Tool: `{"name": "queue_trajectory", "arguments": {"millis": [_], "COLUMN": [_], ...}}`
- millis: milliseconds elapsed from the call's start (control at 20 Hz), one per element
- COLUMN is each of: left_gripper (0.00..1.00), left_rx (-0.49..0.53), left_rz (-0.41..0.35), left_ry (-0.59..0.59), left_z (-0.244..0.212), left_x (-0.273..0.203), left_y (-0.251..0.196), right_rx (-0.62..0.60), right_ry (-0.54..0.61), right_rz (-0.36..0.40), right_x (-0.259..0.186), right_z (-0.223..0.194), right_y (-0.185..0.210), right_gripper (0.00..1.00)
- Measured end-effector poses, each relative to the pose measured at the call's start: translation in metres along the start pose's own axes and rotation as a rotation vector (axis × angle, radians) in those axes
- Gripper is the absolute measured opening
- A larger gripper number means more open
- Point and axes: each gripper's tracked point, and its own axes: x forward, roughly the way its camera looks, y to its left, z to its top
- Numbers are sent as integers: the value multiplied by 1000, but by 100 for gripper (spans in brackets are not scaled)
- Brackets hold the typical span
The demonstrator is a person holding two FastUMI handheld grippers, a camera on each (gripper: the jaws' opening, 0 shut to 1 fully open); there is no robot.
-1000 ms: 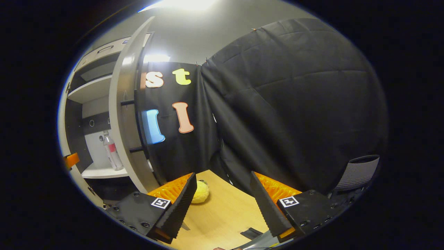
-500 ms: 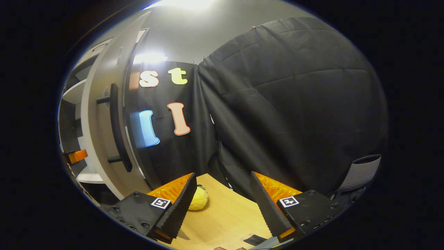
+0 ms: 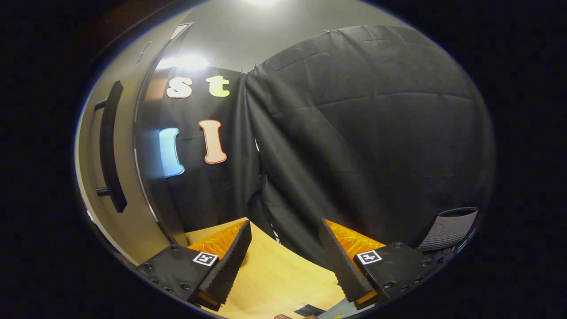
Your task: Grasp the bottle in the cabinet with the left hand and place it on the coaster, then close the right door with the right hand and the left door with the left hand.
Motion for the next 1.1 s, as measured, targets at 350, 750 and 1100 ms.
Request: {"name": "queue_trajectory", "arguments": {"millis": [350,750,1100], "left_gripper": [92,69,69], "left_rx": [-23,-53,-115], "left_rz": [-17,-29,-51], "left_ry": [8,20,-7], "left_z": [-9,-12,9], "left_x": [30,37,-1], "left_y": [-1,1,7], "right_rx": [-25,-28,-47], "right_ry": [8,36,52], "right_rz": [-17,-4,42], "right_x": [14,21,12], "right_z": [-4,-13,-21], "right_y": [1,6,16], "right_gripper": [98,98,98]}}
